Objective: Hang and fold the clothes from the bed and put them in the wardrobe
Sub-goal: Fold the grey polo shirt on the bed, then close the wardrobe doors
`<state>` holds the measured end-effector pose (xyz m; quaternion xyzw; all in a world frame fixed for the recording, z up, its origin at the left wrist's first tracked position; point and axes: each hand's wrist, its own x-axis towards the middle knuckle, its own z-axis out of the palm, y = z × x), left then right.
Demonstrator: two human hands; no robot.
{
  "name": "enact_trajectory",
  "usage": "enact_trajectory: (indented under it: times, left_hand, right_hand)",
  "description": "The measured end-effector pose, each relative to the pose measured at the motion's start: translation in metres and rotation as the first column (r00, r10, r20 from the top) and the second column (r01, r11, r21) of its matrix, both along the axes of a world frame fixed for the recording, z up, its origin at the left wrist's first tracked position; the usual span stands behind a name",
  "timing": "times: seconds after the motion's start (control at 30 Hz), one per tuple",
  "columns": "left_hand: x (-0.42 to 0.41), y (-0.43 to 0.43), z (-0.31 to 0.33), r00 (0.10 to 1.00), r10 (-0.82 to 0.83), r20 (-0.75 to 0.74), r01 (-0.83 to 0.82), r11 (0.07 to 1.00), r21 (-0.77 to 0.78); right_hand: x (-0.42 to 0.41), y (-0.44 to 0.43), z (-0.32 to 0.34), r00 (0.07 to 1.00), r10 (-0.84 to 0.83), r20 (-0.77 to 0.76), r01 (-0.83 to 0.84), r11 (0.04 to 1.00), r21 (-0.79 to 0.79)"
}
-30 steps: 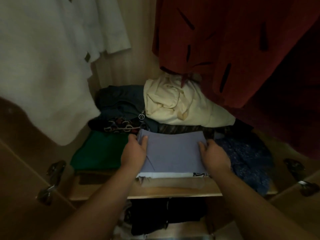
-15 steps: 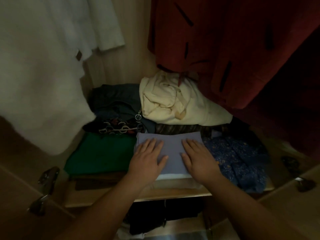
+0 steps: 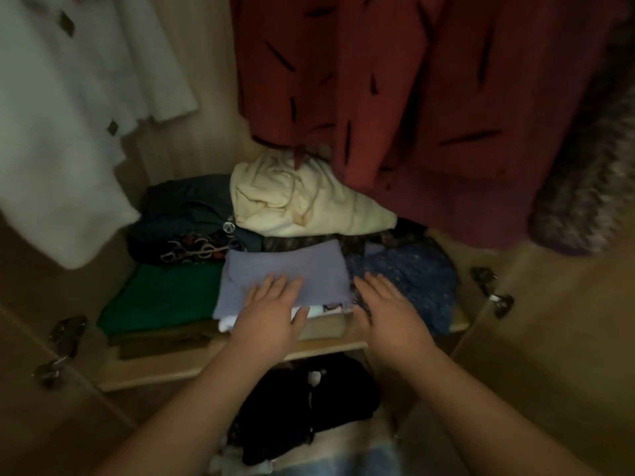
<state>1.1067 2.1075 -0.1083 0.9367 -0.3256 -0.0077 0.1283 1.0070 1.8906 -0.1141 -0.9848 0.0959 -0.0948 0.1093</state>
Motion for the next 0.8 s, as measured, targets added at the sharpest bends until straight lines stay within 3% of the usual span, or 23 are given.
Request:
enact_trajectory:
  times: [0.23, 0.43, 0.63, 0.8]
  left_hand:
    - [-0.159, -0.072, -0.012, 0.986, -0.165, 0.008, 0.165, 0.986, 0.026]
    - [-0.288, -0.133, -0.033, 0.938, -0.339, -0.068, 0.344, 0.936, 0.072]
    - [-0.375, -0.19, -0.025, 0.858, -0.51, -0.064, 0.512, 0.859, 0.021]
    - [-0.409, -0.216, -0.003, 0.84, -0.541, -0.031, 0.537, 0.839, -0.084]
  right_hand:
    - [-0.185, -0.029, 0.0, 0.986, -0.163, 0.011, 0.164, 0.986, -0.014]
    - [-0.347, -0.048, -0.023, 0.938, -0.343, 0.045, 0.338, 0.937, 0.083]
    - [-0.478, -0.072, -0.02, 0.862, -0.496, 0.106, 0.445, 0.839, 0.313]
    - [-0.503, -0.106, 0.004, 0.764, -0.63, 0.137, 0.502, 0.715, 0.486]
